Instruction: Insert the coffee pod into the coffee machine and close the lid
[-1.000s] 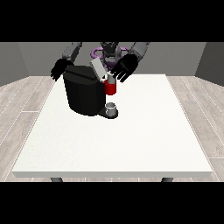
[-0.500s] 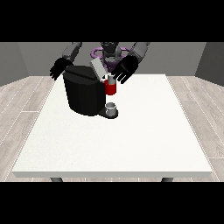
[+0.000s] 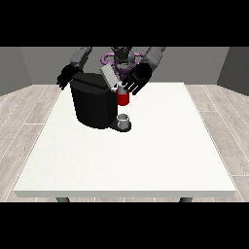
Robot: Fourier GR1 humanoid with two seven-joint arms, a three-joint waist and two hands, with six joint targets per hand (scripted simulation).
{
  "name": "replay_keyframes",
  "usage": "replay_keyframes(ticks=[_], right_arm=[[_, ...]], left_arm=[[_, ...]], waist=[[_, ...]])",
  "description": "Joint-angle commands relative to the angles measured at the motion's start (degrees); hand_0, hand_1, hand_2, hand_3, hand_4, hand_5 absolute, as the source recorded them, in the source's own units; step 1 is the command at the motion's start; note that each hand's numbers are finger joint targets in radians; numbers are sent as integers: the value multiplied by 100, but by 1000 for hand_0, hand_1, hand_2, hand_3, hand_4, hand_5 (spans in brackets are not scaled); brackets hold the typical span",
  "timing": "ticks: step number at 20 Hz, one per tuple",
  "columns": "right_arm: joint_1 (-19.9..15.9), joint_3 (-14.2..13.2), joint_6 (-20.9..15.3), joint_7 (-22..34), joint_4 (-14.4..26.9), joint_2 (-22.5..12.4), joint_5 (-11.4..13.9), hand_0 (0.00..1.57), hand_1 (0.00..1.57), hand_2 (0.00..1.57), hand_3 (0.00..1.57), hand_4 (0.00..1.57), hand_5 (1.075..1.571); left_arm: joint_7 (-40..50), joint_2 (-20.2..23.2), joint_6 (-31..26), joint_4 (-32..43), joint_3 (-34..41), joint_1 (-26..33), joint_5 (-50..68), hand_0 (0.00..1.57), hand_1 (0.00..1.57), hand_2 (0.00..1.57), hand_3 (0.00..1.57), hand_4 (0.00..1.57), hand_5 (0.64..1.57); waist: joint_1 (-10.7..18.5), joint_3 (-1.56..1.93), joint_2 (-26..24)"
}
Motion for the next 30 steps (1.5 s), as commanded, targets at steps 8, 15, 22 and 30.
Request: replay_keyframes(ticks=[8,15,22,30], right_arm=[[-125,-215,-245,170,179,-20,-51,0,0,0,0,366,1571],[140,-42,67,3,15,-91,-71,0,0,0,0,438,1571],[-116,-3,62,71,-84,-119,-49,0,0,0,0,459,1571],[20,-98,-114,-50,175,10,-57,0,0,0,0,375,1571]], left_arm=[[-127,6,-180,-12,-128,73,-142,1134,1134,1170,999,457,1571],[-98,-78,205,0,-121,201,-288,1058,1058,1125,961,367,1571],[-473,315,-218,78,-200,16,-398,567,567,810,640,235,1571],[-522,298,-377,4,-389,140,-620,0,0,0,0,0,1571]], waist=[[226,-3,2],[31,-3,-44],[-10,-4,201],[203,-3,35]])
